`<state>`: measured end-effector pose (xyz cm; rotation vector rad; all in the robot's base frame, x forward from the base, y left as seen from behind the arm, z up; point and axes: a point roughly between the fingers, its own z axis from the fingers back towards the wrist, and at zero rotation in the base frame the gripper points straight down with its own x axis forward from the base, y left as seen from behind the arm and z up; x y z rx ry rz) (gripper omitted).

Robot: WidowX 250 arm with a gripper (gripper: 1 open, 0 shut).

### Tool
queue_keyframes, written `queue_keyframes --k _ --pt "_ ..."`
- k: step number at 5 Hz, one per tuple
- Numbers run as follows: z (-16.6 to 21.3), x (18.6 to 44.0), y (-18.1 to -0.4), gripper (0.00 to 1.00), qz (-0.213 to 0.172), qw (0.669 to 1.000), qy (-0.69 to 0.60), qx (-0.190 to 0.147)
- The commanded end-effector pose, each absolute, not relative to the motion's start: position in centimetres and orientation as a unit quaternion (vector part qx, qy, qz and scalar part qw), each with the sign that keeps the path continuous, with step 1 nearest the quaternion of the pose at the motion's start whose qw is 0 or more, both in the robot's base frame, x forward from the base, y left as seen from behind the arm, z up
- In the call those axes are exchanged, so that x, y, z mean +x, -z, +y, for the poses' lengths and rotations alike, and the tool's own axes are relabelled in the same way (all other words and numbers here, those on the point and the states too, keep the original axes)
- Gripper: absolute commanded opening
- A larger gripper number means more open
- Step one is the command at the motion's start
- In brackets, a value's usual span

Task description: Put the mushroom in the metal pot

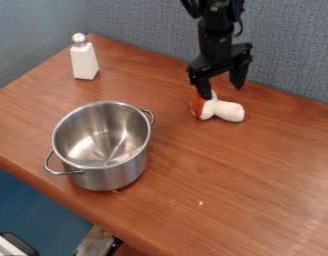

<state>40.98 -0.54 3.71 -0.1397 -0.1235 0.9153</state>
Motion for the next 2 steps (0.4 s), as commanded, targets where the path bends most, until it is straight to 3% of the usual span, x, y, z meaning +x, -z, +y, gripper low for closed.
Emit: queue_keyframes --k 1,2 --pt "0.6 40.5 -3.1 1.0 -0.075 0.895 -0.434 -0.077" --pt "-1.1 41.7 -2.9 1.0 -0.073 0.884 -0.459 -0.056"
